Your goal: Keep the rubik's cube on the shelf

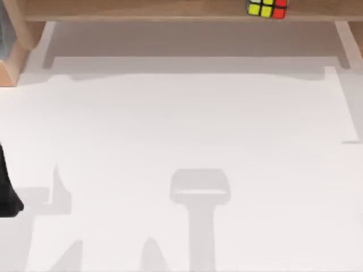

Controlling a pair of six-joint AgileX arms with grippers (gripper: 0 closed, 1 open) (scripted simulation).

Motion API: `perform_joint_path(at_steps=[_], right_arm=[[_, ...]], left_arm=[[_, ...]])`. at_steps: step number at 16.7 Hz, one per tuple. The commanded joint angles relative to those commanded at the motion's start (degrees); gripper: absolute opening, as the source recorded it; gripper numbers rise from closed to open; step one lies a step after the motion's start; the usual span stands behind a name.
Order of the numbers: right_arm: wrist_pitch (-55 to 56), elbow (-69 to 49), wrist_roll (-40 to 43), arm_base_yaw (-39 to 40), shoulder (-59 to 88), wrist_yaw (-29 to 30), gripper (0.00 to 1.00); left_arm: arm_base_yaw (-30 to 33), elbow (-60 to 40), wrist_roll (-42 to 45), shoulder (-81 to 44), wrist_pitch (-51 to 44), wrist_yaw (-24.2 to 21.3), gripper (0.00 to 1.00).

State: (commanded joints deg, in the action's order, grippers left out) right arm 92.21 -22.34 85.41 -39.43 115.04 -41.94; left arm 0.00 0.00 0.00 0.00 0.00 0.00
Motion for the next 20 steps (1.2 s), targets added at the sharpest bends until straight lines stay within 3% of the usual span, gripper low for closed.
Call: perform_joint_path(at_steps=[3,17,20], right_arm=[[0.26,-2.55,3.49,-3.40,1.59,1.01,1.00],[-2.89,-7.06,3.55,-0.04,3.04,4.39,1.00],[-2.89,-7.06,3.55,-0.04,3.04,4.39,0.77]], left_arm=[[0.00,0.00,0.00,0.00,0.00,0.00,1.00],[0.00,0.00,0.00,0.00,0.00,0.00,1.00],[0.00,0.00,0.00,0.00,0.00,0.00,1.00]])
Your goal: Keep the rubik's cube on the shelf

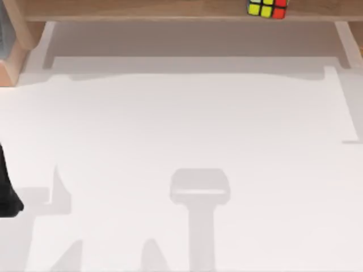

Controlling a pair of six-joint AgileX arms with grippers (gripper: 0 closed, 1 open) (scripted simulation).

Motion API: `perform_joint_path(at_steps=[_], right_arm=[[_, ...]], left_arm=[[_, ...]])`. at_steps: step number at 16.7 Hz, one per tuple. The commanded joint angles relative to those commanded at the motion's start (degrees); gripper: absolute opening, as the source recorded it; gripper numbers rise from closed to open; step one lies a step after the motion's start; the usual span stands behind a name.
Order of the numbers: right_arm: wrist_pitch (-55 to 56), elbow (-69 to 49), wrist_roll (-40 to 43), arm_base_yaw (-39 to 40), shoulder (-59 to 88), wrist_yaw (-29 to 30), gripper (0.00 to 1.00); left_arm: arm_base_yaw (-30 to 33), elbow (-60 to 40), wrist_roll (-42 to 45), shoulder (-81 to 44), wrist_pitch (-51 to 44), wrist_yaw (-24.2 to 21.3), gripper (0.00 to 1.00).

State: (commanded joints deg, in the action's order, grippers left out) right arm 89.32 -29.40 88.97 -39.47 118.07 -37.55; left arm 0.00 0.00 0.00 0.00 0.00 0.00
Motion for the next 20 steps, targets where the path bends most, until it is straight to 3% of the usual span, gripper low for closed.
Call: perform_joint_path(at_steps=[10,20], right_arm=[[0.00,0.00,0.00,0.00,0.00,0.00,0.02],[-0.29,-0.14,-0.09,0.03,0.23,0.19,0.00]], left_arm=[[0.00,0.00,0.00,0.00,0.00,0.00,1.00],[0.00,0.00,0.00,0.00,0.00,0.00,1.00]])
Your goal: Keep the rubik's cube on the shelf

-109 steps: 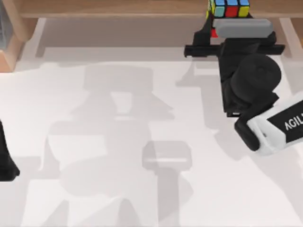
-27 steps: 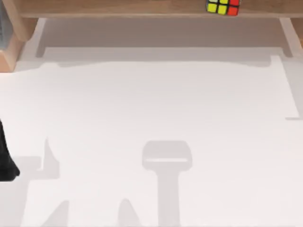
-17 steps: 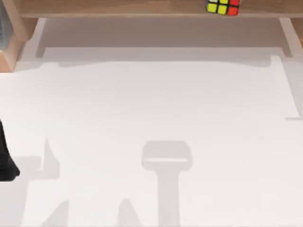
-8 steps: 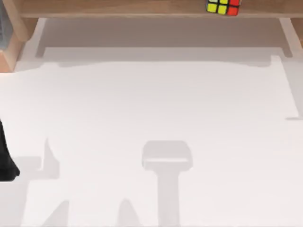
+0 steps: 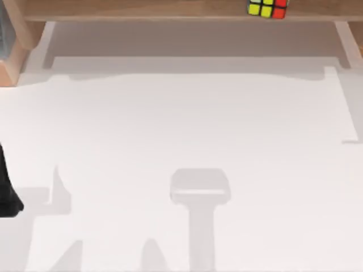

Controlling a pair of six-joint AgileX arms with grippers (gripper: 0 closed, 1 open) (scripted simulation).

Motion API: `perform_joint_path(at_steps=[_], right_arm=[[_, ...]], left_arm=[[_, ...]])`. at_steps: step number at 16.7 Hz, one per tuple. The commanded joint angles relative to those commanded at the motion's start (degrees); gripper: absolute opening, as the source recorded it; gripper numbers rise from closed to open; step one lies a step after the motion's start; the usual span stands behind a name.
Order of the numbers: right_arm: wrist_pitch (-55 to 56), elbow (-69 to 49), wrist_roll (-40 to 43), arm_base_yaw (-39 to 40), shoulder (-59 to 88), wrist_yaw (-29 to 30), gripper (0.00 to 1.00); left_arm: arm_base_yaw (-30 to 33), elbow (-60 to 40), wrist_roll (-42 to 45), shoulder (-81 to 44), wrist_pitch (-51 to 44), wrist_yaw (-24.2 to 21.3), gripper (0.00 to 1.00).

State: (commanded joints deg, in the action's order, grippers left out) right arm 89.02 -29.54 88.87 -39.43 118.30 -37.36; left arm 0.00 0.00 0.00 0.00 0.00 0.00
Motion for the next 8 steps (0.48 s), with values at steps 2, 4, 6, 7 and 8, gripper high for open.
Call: perform_joint_path(at_steps=[2,4,6,7,8], right_arm=[[-1.49,-2.09,0.04,1.26,0.93,1.27,0.00],[-3.80,-6.27,0.06,3.18,2.28,3.20,0.00],[-6.27,-10.42,0.08,5.26,3.73,5.29,0.00],[-7.24,-11.68,0.08,6.06,4.26,6.10,0.00],[-7.79,-12.33,0.08,6.51,4.57,6.56,0.00]], left_arm=[[0.00,0.00,0.00,0.00,0.00,0.00,1.00],[0.00,0.00,0.00,0.00,0.00,0.00,1.00],[0.00,0.00,0.00,0.00,0.00,0.00,1.00],[0.00,0.00,0.00,0.00,0.00,0.00,1.00],[0.00,0.00,0.00,0.00,0.00,0.00,1.00]])
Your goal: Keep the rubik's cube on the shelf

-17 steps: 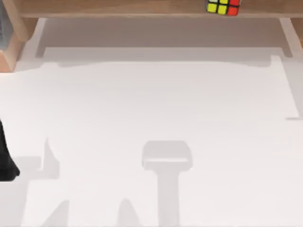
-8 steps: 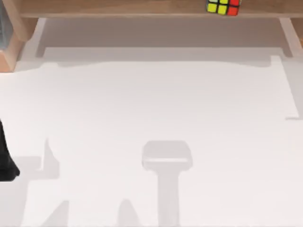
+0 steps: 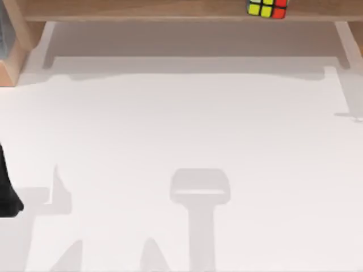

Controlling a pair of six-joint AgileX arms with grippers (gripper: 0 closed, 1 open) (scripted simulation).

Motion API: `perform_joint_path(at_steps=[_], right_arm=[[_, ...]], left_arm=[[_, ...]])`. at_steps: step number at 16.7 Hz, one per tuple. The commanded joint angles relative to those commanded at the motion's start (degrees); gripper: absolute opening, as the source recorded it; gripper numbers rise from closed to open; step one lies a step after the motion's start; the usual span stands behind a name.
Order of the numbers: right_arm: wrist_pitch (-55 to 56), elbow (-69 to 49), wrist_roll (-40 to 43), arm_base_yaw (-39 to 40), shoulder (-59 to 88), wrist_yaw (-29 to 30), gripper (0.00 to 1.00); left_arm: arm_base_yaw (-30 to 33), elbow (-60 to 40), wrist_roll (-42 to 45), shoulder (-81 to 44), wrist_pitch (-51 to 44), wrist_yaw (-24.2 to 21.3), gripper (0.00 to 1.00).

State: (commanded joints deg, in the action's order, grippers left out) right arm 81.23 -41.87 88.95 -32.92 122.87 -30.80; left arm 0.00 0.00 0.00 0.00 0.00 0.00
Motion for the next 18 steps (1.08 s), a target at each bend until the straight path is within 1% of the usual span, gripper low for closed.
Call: perform_joint_path(at_steps=[6,12,18], right_arm=[[-0.73,-0.80,-0.02,0.08,0.52,0.40,0.00],[-7.42,-12.87,0.04,4.03,5.39,4.39,0.00],[-8.51,-14.01,-0.10,4.30,5.89,4.93,0.00]], left_arm=[[0.00,0.00,0.00,0.00,0.00,0.00,1.00],[0.00,0.00,0.00,0.00,0.00,0.00,1.00],[0.00,0.00,0.00,0.00,0.00,0.00,1.00]])
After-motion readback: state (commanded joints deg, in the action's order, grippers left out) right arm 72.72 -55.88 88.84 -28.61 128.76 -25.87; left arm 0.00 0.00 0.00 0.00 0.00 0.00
